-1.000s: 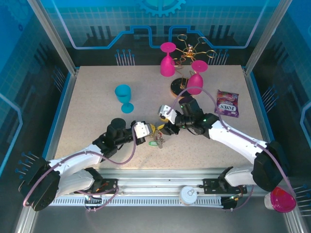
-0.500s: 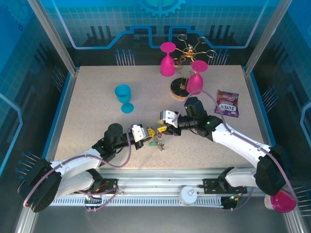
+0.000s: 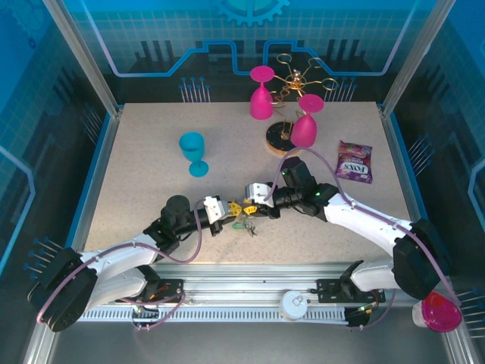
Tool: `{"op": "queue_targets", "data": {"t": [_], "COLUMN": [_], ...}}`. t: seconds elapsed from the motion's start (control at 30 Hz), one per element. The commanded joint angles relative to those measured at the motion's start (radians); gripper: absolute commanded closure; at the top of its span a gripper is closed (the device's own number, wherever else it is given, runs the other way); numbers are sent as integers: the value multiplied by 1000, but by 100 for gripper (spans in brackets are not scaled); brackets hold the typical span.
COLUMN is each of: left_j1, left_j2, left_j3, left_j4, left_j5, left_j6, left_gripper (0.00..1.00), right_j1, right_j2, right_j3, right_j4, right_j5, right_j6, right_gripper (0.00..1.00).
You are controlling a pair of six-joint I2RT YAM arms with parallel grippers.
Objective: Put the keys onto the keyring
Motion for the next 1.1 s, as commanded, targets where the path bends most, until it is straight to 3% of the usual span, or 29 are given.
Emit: {"op": "queue_targets", "data": {"t": [0.0, 0.23, 0.3, 0.37, 0.43, 0.6, 0.97, 1.07], "left_j1": [1, 1, 1, 1, 1, 1, 0, -1], "left_j2": [4, 20, 25, 29, 29, -11, -17, -22], "left_j3": [-11, 0, 1, 2, 11, 90, 263, 282], "left_j4": [88, 101, 103, 101, 82, -176, -580, -620], "left_j5": [50, 69, 67, 60, 22, -53, -134, -133], "left_j6": [-23, -26, -28, -26, -26, 41, 181, 201], "left_gripper": [100, 100, 100, 100, 100, 90, 89, 95], "right_j1": [16, 19, 20, 19, 19, 25, 111, 125], "right_j2": [17, 22, 17, 11, 5, -7, 58, 67], "right_j3": [-5, -5, -11, -16, -15, 27, 238, 277], "right_j4": [16, 26, 46, 54, 50, -66, -341, -352], "right_j5": [-9, -22, -42, -56, -48, 30, 206, 192], "right_j6": [-17, -17, -8, -6, -2, -7, -89, -64], "right_gripper": [79, 82, 86, 99, 100, 100, 100, 100]}}
